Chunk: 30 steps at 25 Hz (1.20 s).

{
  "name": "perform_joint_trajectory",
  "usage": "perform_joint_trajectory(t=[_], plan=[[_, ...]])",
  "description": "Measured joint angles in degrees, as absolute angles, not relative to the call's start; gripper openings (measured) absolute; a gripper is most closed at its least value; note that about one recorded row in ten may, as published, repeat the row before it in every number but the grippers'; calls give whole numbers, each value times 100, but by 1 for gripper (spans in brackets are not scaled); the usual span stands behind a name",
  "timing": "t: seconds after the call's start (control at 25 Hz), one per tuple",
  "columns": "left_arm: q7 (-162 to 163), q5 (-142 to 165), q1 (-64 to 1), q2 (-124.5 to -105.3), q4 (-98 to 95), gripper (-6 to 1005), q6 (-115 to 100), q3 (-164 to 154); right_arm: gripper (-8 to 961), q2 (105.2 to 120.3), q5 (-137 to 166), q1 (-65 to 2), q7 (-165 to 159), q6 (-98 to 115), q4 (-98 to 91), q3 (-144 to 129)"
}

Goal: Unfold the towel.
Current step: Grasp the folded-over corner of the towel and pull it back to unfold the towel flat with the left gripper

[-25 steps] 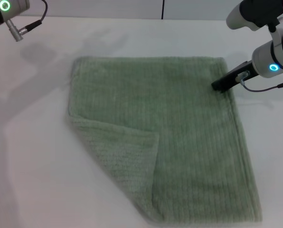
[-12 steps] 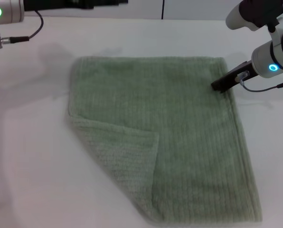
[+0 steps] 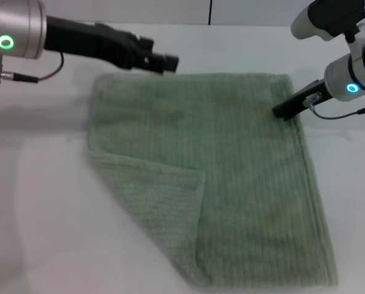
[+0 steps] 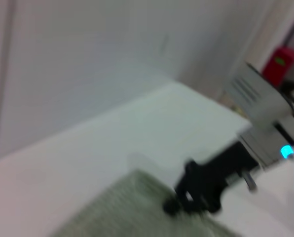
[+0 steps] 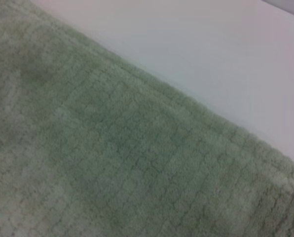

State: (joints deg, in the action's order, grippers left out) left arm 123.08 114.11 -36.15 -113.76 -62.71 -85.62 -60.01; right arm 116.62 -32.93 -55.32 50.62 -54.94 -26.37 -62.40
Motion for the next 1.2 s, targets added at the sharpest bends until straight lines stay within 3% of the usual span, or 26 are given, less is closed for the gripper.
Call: perform_joint_trajectory(t=[0.2, 0.28, 0.44, 0.8, 0.88, 1.2], plan=[[12063, 11870, -3791, -11553, -6283, 742, -9088, -6033, -2, 11663, -3289, -5521, 5062, -5470, -2637, -6250], [11891, 12153, -3870, -11724, -6265, 739, -9216, -6089, -2, 11663, -3287, -5508, 5062, -5445, -2637, -6250], [11823, 12317, -3941, -11806, -6227, 717, -9190, -6314, -2, 11663, -3286, -5501, 5062, -5442, -2637, -6250], [11863, 12297, -4008, -11835, -6055, 681, -8799, -6817, -2, 11663, -3278, -5498, 5062, -5467, -2643, -6248], [11877, 12332, -3970, -11830, -6055, 757, -8632, -7037, -2, 11663, -3278, -5504, 5062, -5472, -2643, -6248], [11836, 12418, -3927, -11813, -6043, 823, -8557, -7373, -2, 11663, -3278, -5516, 5062, -5481, -2664, -6248]])
